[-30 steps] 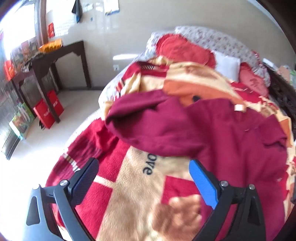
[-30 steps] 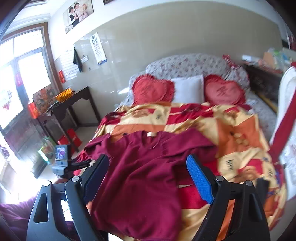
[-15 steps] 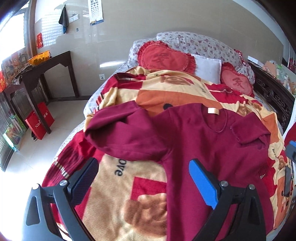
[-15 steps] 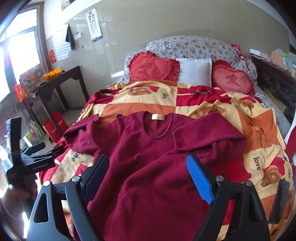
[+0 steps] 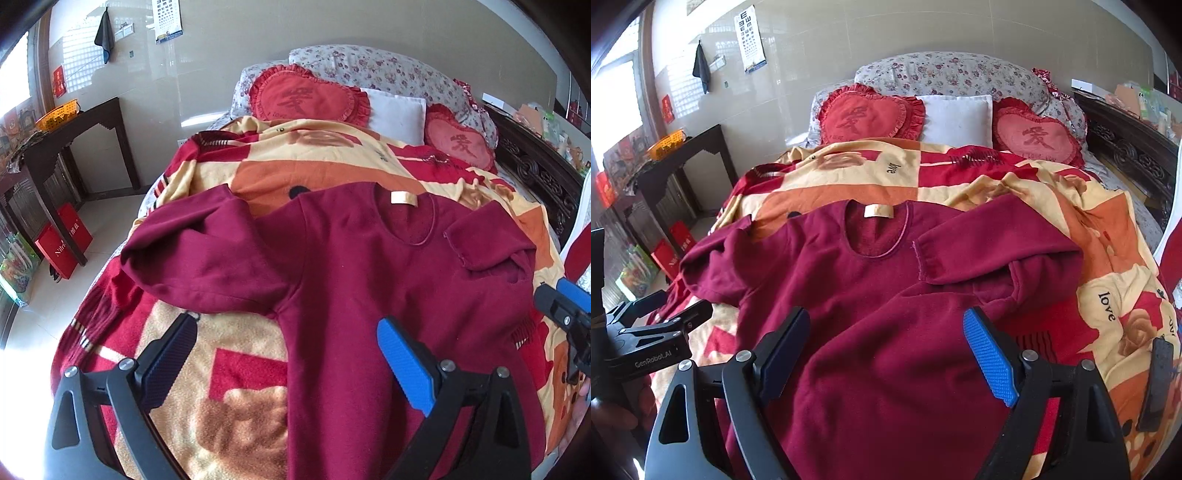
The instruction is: Fold small clothes
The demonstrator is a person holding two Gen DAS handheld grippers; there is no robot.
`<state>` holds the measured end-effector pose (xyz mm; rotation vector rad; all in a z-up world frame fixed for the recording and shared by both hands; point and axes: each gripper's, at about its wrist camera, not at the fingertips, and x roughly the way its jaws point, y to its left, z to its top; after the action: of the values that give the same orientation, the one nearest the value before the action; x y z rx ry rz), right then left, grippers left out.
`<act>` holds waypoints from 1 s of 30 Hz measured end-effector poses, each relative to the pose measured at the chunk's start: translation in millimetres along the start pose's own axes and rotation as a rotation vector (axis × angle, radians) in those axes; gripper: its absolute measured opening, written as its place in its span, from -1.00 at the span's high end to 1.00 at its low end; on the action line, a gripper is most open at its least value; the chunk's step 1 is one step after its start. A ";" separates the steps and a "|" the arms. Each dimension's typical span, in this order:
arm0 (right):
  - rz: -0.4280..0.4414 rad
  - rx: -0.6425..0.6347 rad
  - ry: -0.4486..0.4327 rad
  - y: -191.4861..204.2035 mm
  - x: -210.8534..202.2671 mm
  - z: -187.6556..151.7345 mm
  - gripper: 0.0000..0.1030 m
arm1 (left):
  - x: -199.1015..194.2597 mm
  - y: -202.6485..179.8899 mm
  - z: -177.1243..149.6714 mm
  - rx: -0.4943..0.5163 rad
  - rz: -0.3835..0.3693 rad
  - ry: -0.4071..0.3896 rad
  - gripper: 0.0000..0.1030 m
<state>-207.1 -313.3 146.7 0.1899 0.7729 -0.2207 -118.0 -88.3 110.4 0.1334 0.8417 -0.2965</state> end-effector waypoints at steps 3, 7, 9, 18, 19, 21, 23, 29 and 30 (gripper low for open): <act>-0.014 0.000 0.001 -2.1 2.7 0.4 -0.33 | 2.3 -4.7 0.6 0.008 -0.001 0.001 -0.95; -0.015 0.011 0.005 -6.5 6.2 -0.4 -0.33 | 3.8 -7.1 1.2 0.008 -0.004 0.002 -0.95; -0.028 0.013 0.009 -7.8 8.8 -0.7 -0.33 | 4.7 -9.8 1.0 0.010 -0.011 0.001 -0.95; -0.048 0.025 0.023 -13.4 16.0 -2.3 -0.33 | 11.5 -18.0 -1.2 0.024 -0.013 0.016 -0.95; -0.051 0.025 0.025 -13.6 16.3 -2.4 -0.33 | 11.5 -17.9 -1.2 0.024 -0.012 0.015 -0.95; -0.056 0.024 0.029 -13.4 17.6 -2.0 -0.33 | 11.6 -17.3 -0.7 0.019 -0.013 0.013 -0.95; -0.057 0.026 0.031 -14.1 19.0 -1.7 -0.33 | 12.1 -15.9 0.1 0.013 -0.012 0.014 -0.95; -0.057 0.026 0.038 -13.3 22.0 -1.6 -0.33 | 14.0 -13.2 0.7 0.012 -0.006 0.020 -0.95; -0.057 0.026 0.039 -12.9 22.5 -2.0 -0.33 | 14.3 -12.9 0.6 0.011 -0.006 0.021 -0.95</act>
<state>-196.3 -328.1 128.3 0.1970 0.8150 -0.2816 -112.6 -103.6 100.0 0.1447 0.8618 -0.3056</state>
